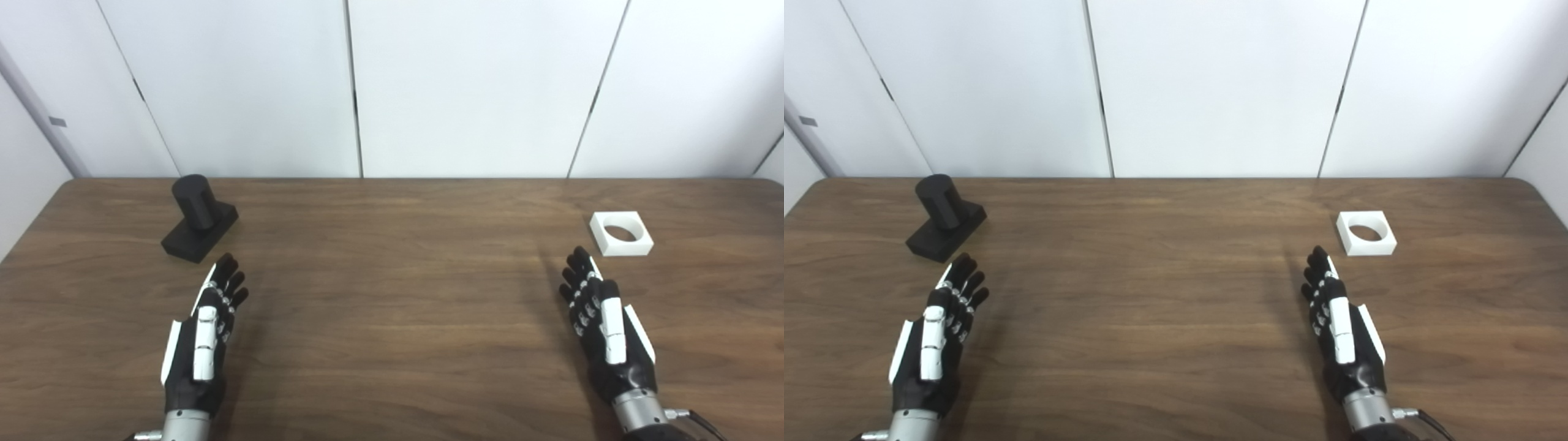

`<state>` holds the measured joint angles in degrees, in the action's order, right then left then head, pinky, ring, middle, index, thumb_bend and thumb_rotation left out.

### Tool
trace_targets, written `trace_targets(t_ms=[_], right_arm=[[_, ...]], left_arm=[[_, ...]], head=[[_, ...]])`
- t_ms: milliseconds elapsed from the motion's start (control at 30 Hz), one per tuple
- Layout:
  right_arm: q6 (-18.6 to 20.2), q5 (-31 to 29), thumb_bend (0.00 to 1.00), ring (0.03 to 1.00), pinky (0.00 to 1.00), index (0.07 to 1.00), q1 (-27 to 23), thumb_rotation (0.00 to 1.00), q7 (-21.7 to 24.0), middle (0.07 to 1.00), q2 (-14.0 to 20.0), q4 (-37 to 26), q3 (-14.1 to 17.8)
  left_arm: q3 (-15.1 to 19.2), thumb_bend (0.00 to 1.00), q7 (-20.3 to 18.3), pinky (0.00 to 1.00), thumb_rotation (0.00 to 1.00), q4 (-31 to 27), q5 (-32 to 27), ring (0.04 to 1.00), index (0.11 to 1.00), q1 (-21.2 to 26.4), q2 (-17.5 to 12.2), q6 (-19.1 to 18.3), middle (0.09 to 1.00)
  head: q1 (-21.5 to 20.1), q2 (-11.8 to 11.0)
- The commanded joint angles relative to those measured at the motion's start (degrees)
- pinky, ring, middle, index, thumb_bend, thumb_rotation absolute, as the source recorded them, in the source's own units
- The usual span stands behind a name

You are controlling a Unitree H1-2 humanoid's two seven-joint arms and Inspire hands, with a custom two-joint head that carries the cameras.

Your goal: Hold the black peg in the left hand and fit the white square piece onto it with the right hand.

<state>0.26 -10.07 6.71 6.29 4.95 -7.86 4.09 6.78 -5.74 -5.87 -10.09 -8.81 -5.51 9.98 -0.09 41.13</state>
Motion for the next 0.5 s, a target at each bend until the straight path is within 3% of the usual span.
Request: trace_targets(t_ms=[0,467], right_arm=[[0.08,-0.34,0.62,1.0,1.0,1.0,1.9,1.0,-0.1,1.0,-0.13,-0.54,0.13],[0.42,-0.42,0.62,1.0,1.0,1.0,1.88,1.0,-0.13,1.0,-0.23,-0.73,0.05]], left_arm=[[-0.4,0.55,-0.1,0.93,0.97,2.37,-0.17,0.954,0.95,-3.13,0.86,1.15,0.965],[-0.29,0.55,-0.08,0.92,0.95,2.81,-0.19,0.954,0.946,-2.98,0.85,1.51,0.965]], head=[[0.04,0.11],[-0.09,-0.03]])
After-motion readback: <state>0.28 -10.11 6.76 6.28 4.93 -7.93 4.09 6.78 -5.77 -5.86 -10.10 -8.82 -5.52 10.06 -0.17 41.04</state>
